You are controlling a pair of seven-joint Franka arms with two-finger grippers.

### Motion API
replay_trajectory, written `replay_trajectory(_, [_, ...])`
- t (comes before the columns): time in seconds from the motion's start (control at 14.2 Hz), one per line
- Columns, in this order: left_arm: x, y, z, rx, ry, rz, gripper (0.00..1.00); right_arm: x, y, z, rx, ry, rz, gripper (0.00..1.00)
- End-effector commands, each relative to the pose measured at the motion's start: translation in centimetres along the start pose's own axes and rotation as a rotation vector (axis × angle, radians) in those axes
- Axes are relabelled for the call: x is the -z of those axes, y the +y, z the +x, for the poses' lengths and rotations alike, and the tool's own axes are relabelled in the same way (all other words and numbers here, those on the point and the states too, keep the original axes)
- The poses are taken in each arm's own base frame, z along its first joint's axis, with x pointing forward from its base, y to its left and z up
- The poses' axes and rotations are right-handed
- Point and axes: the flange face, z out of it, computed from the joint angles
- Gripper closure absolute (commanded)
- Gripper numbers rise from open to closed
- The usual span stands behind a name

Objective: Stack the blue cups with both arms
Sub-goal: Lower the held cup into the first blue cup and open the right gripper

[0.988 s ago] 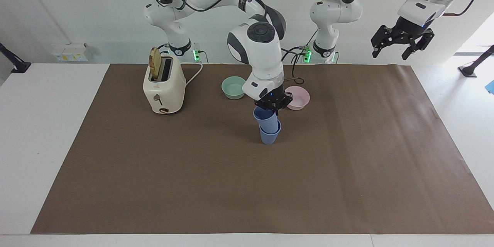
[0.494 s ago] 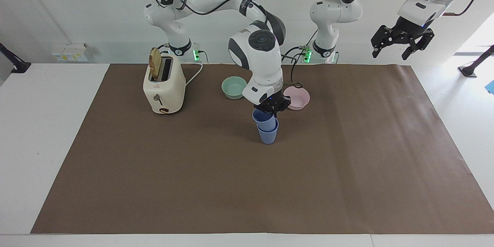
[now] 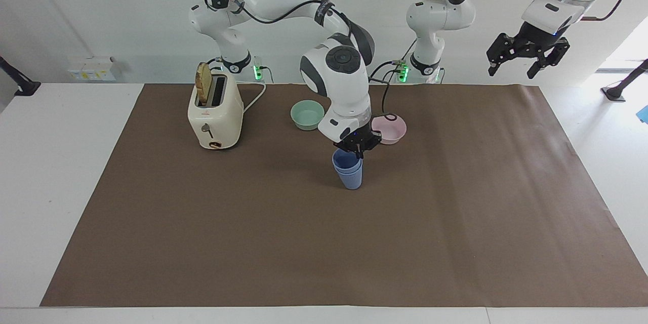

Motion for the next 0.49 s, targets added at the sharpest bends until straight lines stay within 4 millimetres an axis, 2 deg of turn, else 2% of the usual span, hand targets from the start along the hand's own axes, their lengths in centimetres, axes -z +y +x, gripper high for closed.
replay_trajectory(0.0, [0.09,-0.12,-0.83,0.002,-0.005,-0.006,0.00,-0.27,0.04,0.14,-0.019,0.000,0.021,0.68])
replay_trajectory(0.42, [0.09,-0.20,-0.84,0.003,-0.005,-0.007,0.00,-0.50,0.07,0.14,-0.023,-0.005,0.020,0.64])
